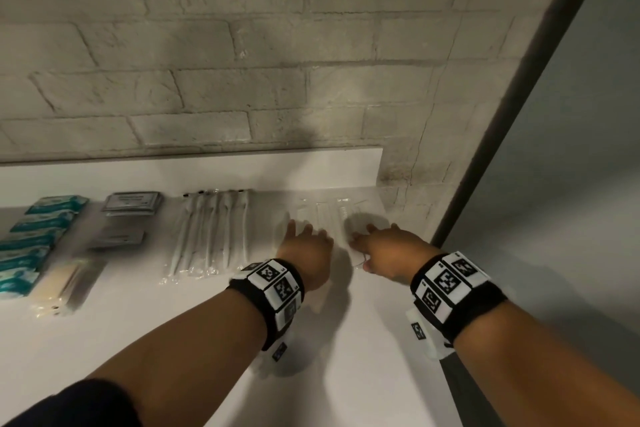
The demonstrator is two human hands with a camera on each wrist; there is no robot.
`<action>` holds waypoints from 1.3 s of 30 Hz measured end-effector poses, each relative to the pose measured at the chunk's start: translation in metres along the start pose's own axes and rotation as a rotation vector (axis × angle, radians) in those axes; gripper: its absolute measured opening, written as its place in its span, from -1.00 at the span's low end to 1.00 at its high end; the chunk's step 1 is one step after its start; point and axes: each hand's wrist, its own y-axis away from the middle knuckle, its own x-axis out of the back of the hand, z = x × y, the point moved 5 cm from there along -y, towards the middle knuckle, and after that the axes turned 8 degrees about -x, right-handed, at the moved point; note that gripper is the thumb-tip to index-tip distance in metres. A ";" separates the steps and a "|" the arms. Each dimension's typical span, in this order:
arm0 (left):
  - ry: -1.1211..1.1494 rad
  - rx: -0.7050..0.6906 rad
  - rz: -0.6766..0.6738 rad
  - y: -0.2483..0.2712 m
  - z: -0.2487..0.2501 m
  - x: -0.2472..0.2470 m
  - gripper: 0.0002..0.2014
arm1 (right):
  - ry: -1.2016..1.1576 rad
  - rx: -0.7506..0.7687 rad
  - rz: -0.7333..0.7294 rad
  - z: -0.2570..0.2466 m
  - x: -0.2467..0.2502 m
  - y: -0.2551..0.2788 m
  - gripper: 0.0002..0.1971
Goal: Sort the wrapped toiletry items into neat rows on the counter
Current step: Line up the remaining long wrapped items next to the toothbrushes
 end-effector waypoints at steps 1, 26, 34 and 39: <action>0.001 -0.001 -0.008 0.001 0.001 -0.001 -0.51 | 0.009 -0.009 -0.015 -0.002 -0.001 -0.001 -0.45; 0.109 0.184 -0.098 0.035 -0.026 -0.005 -0.32 | 0.040 0.115 0.031 -0.047 -0.008 -0.002 -0.43; 0.094 0.231 -0.166 0.053 -0.039 -0.014 -0.34 | 0.139 0.179 0.053 -0.088 -0.011 -0.009 -0.39; 0.109 0.224 -0.151 0.050 -0.045 -0.015 -0.34 | 0.210 0.208 0.060 -0.090 -0.014 -0.012 -0.40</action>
